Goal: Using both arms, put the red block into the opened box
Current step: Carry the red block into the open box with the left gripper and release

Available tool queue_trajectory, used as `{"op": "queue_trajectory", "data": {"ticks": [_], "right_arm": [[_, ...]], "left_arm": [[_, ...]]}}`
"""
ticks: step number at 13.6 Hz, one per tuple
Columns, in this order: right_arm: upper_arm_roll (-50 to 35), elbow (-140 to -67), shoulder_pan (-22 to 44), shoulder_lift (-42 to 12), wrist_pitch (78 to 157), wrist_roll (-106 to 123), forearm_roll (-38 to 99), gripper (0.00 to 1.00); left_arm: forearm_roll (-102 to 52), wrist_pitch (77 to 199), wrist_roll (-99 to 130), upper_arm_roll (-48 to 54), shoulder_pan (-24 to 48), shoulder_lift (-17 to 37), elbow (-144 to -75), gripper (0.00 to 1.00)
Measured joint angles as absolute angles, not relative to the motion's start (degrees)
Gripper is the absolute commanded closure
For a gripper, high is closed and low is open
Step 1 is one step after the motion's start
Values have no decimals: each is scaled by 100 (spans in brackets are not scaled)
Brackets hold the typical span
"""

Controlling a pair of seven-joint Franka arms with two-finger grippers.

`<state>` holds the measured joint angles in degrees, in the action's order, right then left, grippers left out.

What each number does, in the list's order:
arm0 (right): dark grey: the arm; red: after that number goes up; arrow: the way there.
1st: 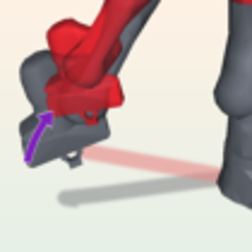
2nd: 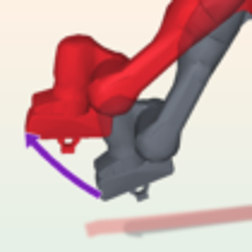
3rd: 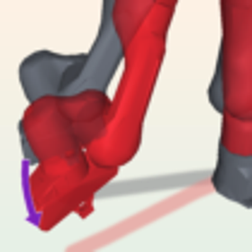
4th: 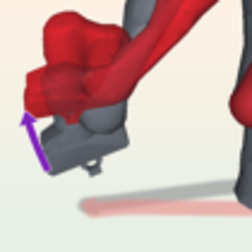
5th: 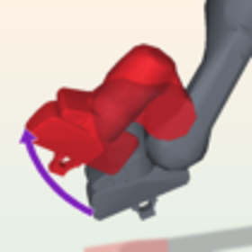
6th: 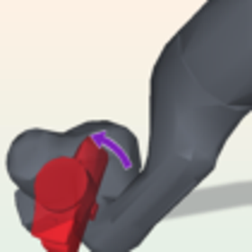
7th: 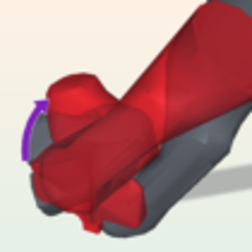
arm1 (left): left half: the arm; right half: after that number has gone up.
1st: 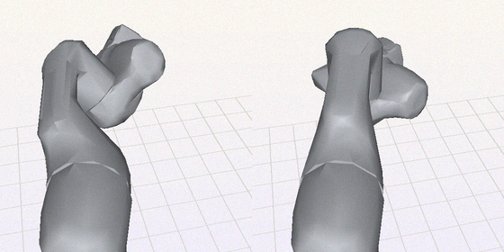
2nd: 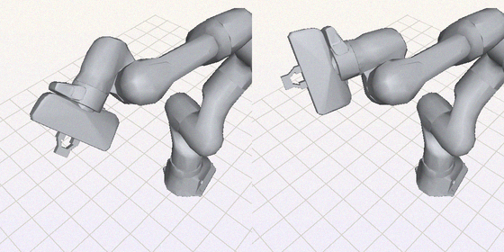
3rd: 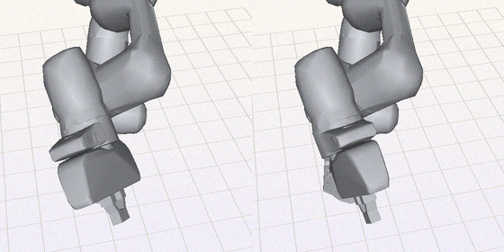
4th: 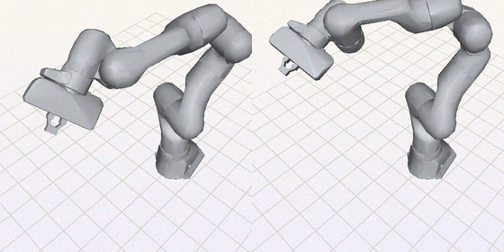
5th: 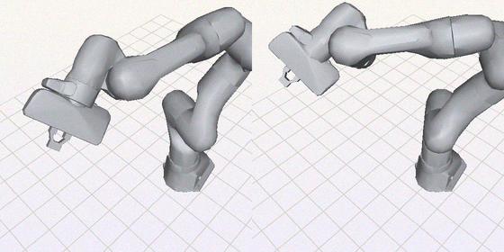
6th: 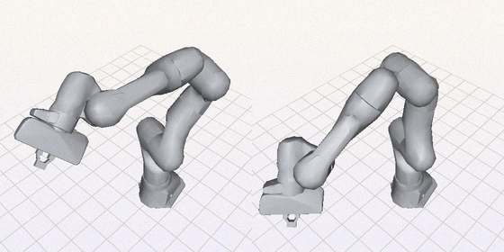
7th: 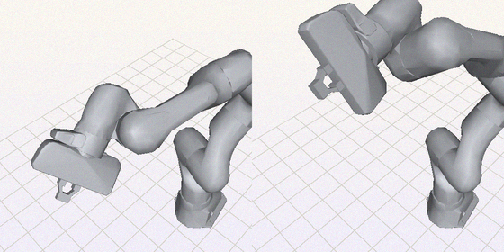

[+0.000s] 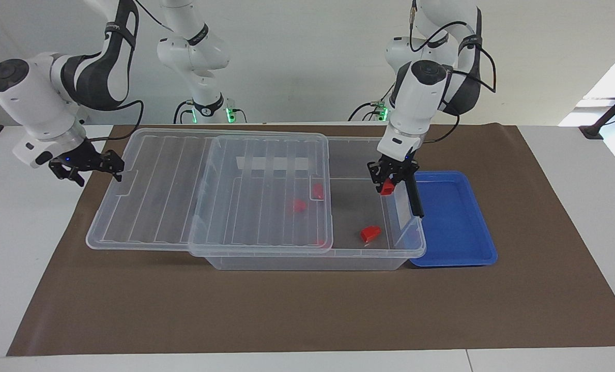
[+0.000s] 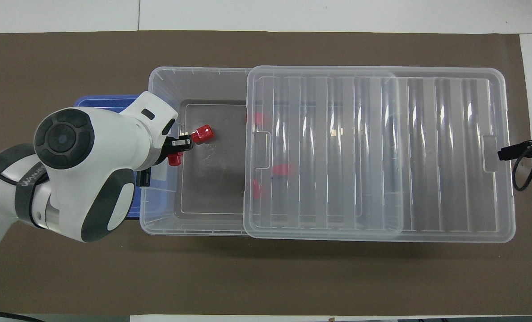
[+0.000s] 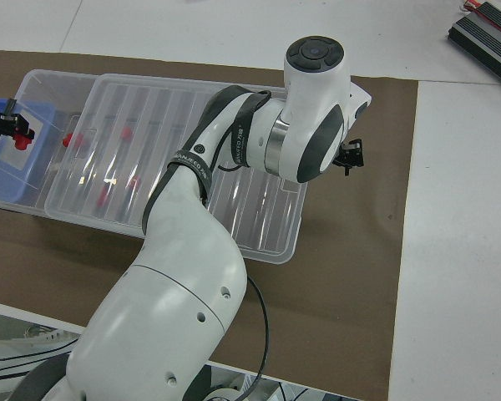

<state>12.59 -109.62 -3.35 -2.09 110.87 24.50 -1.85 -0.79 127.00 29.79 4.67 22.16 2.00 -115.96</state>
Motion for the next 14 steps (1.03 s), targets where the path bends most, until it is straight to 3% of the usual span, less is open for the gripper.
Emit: {"op": "queue_trajectory", "data": {"ticks": [10, 14], "right_arm": [[1111, -9686, -280, -355, 9813, 2450, -185, 0], [1110, -9540, -281, -399, 9588, 2353, -185, 0]], "left_arm": [[-79, 13449, 3907, 476, 2950, 817, -12046, 100], [-79, 13450, 4220, 474, 3043, 989, -12095, 100]]}}
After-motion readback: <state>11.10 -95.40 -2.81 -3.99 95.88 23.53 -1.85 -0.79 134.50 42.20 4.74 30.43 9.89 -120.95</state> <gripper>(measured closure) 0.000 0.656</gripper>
